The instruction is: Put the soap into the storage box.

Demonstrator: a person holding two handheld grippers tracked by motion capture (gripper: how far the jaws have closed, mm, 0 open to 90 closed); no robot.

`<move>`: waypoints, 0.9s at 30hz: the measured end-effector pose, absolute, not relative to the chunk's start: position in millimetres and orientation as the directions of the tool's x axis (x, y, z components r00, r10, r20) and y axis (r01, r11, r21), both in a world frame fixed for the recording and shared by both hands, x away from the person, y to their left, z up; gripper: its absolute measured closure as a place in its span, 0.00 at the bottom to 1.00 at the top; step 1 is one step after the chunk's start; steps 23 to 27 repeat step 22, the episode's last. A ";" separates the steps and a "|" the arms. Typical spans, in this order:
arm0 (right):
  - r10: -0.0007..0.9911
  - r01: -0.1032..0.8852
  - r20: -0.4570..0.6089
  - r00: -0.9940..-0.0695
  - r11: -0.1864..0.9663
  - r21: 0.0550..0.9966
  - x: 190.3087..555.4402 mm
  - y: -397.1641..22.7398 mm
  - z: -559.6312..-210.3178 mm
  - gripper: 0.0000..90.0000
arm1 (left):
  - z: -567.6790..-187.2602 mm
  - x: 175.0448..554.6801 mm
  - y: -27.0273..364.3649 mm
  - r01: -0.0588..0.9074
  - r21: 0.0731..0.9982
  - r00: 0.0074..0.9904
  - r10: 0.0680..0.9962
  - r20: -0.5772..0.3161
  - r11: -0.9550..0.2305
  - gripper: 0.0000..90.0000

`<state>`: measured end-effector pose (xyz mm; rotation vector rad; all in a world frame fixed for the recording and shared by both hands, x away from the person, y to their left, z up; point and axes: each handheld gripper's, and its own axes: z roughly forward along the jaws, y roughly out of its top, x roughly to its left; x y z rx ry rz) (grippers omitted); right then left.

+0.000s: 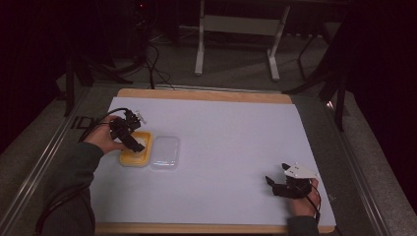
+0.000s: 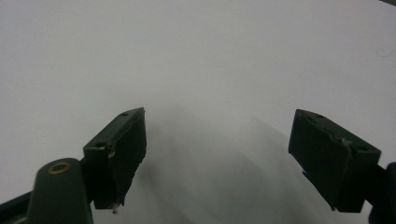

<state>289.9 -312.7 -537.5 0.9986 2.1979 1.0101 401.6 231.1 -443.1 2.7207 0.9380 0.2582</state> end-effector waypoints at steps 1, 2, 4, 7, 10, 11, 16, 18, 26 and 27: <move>0.791 0.404 -0.146 -0.594 0.450 0.796 289.9 -312.6 -537.5 0.21 | -441.1 401.0 230.5 0.572 0.295 0.782 0.617 0.087 -0.766 0.23; 0.792 0.405 -0.146 -0.593 0.450 0.796 289.9 -312.6 -537.5 0.21 | -439.2 400.2 229.9 0.564 0.303 0.788 0.611 0.081 -0.768 0.25; 0.791 0.405 -0.146 -0.594 0.451 0.796 289.9 -312.7 -537.5 0.21 | -436.2 397.9 228.3 0.553 0.318 0.794 0.603 0.080 -0.770 0.27; 0.791 0.404 -0.147 -0.594 0.451 0.796 289.9 -312.7 -537.5 0.21 | -431.6 394.5 225.8 0.529 0.336 0.806 0.585 0.091 -0.780 0.33; 0.792 0.405 -0.146 -0.593 0.451 0.796 289.9 -312.7 -537.5 0.21 | -428.1 390.7 221.9 0.509 0.345 0.815 0.570 0.104 -0.789 0.38; 0.791 0.405 -0.146 -0.593 0.450 0.796 289.9 -312.7 -537.5 0.21 | -427.2 389.3 220.4 0.498 0.348 0.821 0.562 0.107 -0.794 0.40; 0.793 0.405 -0.145 -0.592 0.449 0.796 289.9 -312.8 -537.5 0.21 | -426.4 377.5 208.6 0.438 0.349 0.853 0.506 0.130 -0.828 0.48; 0.792 0.405 -0.146 -0.592 0.450 0.796 289.8 -312.7 -537.5 0.21 | -427.9 370.3 202.9 0.414 0.349 0.863 0.485 0.144 -0.841 0.50; 0.792 0.405 -0.146 -0.592 0.450 0.796 290.2 -312.8 -537.6 0.21 | -435.7 352.5 191.7 0.370 0.361 0.880 0.448 0.160 -0.856 0.50; 0.792 0.405 -0.146 -0.592 0.450 0.796 290.2 -312.8 -537.6 0.21 | -435.7 352.5 191.7 0.370 0.361 0.880 0.448 0.160 -0.856 0.50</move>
